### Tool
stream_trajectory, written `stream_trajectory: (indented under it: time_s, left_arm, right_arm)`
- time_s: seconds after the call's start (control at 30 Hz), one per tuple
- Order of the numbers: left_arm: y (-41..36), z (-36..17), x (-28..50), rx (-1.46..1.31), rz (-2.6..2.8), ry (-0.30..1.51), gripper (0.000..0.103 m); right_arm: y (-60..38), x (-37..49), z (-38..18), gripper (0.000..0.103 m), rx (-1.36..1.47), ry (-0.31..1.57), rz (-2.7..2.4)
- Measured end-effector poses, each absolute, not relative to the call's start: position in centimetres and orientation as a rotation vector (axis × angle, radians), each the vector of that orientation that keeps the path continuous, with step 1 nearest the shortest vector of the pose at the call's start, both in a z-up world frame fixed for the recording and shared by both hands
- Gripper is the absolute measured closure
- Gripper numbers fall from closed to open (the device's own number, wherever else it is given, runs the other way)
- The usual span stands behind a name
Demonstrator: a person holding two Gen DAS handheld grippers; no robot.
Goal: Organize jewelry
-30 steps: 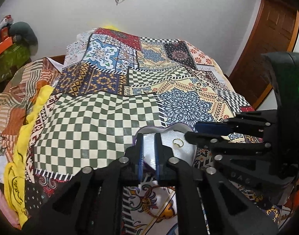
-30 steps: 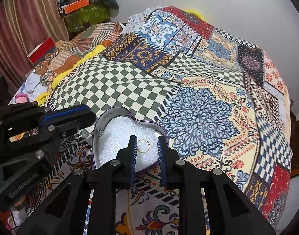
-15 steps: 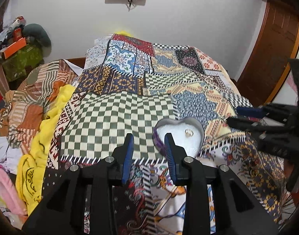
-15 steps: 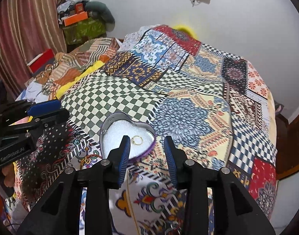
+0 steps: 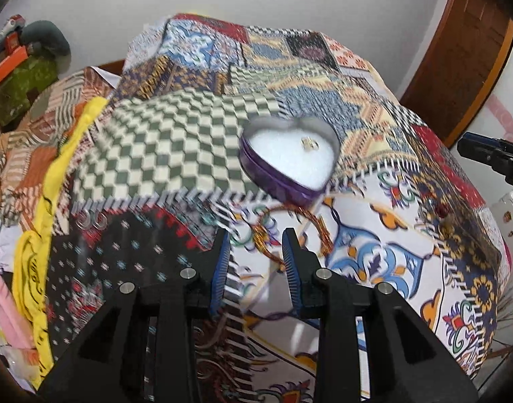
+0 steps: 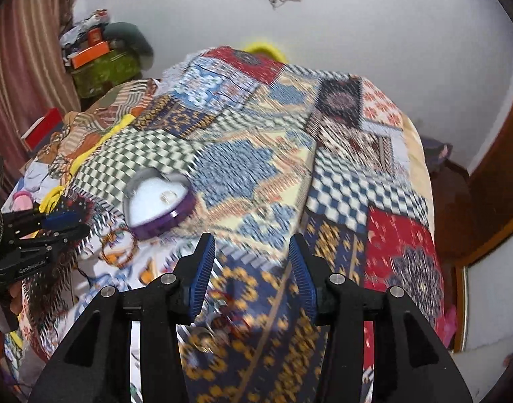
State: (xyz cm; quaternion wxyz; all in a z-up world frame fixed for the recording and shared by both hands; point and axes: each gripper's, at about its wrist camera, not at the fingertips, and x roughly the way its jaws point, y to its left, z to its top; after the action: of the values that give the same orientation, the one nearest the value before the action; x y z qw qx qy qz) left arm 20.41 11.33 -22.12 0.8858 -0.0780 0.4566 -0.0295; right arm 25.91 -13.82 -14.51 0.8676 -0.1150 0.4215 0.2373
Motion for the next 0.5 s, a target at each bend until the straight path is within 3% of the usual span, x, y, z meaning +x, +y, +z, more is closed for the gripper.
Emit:
stream_trajectory:
  time_s: [0.5]
  left_arm:
    - [10.8, -24.3, 21.2, -0.206, -0.02, 0.969, 0.073]
  right_arm:
    - [-14.4, 22.7, -17.1, 0.061, -0.192, 0.917, 0.551]
